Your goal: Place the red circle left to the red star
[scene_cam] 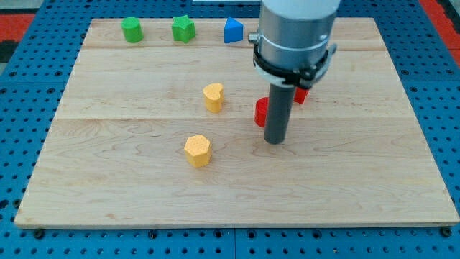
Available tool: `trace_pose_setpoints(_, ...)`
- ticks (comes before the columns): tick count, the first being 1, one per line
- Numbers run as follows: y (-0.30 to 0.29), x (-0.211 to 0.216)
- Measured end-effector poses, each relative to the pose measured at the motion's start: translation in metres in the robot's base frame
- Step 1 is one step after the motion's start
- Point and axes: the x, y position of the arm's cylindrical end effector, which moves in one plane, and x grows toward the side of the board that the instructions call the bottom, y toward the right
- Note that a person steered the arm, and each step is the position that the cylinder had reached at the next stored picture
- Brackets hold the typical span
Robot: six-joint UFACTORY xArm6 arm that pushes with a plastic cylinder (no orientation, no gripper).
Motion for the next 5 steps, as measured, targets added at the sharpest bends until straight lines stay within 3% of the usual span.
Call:
trace_pose_setpoints(1,-0.024,-0.035)
trace_pose_setpoints(2,-0.020,-0.039)
trace_pose_setpoints(3,0.030,-0.010)
trace_pose_setpoints(4,0.032,-0.026)
trace_pose_setpoints(5,-0.009,-0.038)
